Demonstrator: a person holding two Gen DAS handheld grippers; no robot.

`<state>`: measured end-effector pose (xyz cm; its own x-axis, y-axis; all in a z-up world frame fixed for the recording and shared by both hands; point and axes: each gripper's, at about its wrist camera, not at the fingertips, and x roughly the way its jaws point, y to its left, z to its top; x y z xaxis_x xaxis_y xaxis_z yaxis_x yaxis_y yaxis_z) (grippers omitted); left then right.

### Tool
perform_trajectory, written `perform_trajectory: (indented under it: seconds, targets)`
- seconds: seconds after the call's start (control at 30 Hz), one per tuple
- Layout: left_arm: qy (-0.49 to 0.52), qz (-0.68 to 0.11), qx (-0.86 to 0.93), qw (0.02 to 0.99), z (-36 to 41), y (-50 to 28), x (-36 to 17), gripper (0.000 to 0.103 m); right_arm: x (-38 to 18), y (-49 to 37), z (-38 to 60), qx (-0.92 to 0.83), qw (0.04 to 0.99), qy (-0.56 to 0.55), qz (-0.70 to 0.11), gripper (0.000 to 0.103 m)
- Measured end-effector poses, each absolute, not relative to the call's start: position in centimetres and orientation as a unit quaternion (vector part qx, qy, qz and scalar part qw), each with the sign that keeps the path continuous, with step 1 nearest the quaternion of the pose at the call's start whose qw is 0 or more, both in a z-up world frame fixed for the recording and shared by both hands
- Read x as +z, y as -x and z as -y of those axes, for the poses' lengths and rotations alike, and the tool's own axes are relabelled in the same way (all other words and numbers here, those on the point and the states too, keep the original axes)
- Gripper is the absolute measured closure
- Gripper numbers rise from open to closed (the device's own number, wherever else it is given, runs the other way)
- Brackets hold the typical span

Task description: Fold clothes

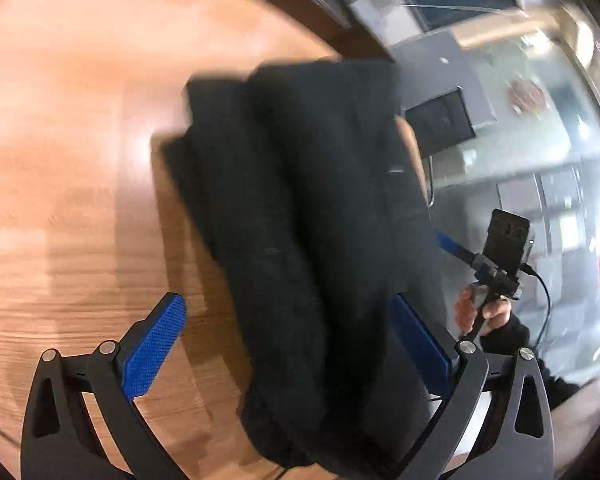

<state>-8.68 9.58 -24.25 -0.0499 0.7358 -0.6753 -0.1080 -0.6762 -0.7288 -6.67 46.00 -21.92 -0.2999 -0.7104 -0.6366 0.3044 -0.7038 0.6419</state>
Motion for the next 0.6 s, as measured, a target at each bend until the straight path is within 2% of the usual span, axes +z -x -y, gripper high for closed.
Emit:
perform_trajectory:
  seconds: [0.2,0.27,0.43,0.53,0.57,0.6]
  targets:
    - [0.620,0.318,0.622,0.356,-11.2,7.8,-26.9,0.000,-27.2,10.2,-43.8,-0.693,0.376,-0.573,0.223,0.004]
    - [0.624,0.322,0.611,0.367,-11.7,7.4,-27.5,0.000,-27.9,10.9,-42.5,-0.682,0.391,-0.578,0.220,0.000]
    - [0.617,0.315,0.608,0.388,-12.8,7.3,-27.5,0.000,-28.4,11.0,-41.5,-0.686,0.398,-0.562,0.233,0.001]
    - [0.621,0.316,0.604,0.387,-13.2,7.3,-27.5,0.001,-28.5,10.6,-40.2,-0.698,0.388,-0.562,0.219,0.016]
    - [0.620,0.314,0.607,0.386,-13.0,7.3,-27.3,0.007,-28.4,10.4,-39.7,-0.703,0.382,-0.560,0.214,0.022]
    - [0.617,0.310,0.613,0.384,-12.7,7.2,-26.9,0.018,-28.2,10.2,-39.2,-0.709,0.377,-0.557,0.210,0.032]
